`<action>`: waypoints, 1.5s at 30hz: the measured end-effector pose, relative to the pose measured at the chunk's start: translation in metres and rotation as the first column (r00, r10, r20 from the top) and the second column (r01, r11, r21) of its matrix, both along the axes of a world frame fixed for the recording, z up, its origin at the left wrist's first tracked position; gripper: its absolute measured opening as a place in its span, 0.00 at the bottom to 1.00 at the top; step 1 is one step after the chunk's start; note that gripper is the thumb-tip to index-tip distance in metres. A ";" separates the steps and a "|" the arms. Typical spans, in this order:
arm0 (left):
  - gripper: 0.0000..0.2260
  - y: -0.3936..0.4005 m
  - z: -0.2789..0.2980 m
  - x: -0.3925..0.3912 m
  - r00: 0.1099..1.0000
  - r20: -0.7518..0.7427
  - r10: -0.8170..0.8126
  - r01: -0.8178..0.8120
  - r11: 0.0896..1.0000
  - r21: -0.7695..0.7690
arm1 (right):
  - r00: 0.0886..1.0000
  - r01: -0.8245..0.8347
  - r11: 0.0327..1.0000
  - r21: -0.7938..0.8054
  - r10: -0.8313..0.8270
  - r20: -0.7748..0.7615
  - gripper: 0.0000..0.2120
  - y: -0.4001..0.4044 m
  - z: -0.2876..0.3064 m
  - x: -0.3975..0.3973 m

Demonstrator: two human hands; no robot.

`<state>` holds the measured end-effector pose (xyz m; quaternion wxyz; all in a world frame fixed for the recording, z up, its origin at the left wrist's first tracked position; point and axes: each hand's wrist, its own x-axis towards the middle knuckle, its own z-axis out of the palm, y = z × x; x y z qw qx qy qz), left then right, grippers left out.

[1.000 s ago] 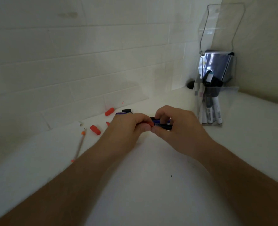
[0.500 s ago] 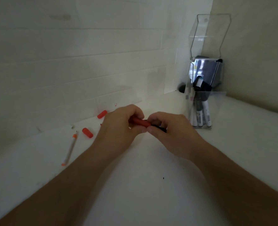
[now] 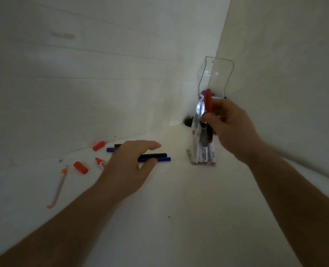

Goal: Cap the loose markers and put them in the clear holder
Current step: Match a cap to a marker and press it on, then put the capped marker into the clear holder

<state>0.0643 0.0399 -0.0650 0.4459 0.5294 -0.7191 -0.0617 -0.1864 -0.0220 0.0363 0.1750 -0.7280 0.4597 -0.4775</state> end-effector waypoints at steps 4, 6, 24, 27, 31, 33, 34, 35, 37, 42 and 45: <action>0.16 -0.002 -0.012 -0.005 0.992 0.115 -0.059 0.061 0.998 -0.012 | 0.972 0.224 0.953 -0.202 -0.234 -0.025 0.26 -0.022 0.014 -0.024; 0.14 -0.002 -0.016 -0.007 0.985 0.154 -0.077 0.077 0.997 0.009 | 0.956 0.231 0.952 -0.201 -0.261 -0.135 0.29 -0.030 0.004 -0.025; 0.10 -0.024 -0.006 0.051 0.881 0.208 0.425 -0.426 0.904 -0.043 | 0.955 0.047 0.918 -0.394 -0.158 -0.253 0.14 -0.021 -0.069 0.034; 0.13 -0.028 -0.005 0.065 0.794 0.258 0.551 -0.563 0.826 -0.030 | 0.884 -0.098 0.994 -0.056 0.061 -0.463 0.11 -0.032 -0.095 0.072; 0.15 -0.032 -0.007 0.073 0.779 0.262 0.569 -0.596 0.803 0.027 | 0.809 -0.197 0.980 0.040 0.185 -0.558 0.07 -0.049 -0.125 0.096; 0.15 -0.032 -0.002 0.077 0.763 0.240 0.600 -0.619 0.786 0.002 | 0.813 -0.190 0.980 0.064 0.194 -0.549 0.07 -0.053 -0.131 0.094; 0.15 -0.030 0.003 0.080 0.749 0.227 0.623 -0.637 0.770 -0.013 | 0.824 -0.186 0.980 0.067 0.193 -0.533 0.08 -0.053 -0.132 0.091; 0.15 -0.028 0.008 0.083 0.737 0.211 0.642 -0.653 0.757 -0.018 | 0.838 -0.181 0.981 0.064 0.188 -0.512 0.08 -0.053 -0.133 0.088; 0.15 -0.024 0.016 0.088 0.722 0.190 0.666 -0.676 0.736 -0.010 | 0.861 -0.174 0.983 0.056 0.179 -0.477 0.10 -0.052 -0.131 0.081; 0.12 -0.031 0.005 0.087 0.714 0.254 0.653 -0.680 0.733 0.027 | 0.817 -0.146 0.979 0.141 0.199 -0.541 0.10 -0.047 -0.131 0.079; 0.11 -0.045 0.003 0.080 0.705 0.392 0.591 -0.666 0.741 0.082 | 0.801 -0.114 0.984 0.140 0.174 -0.573 0.08 -0.042 -0.132 0.083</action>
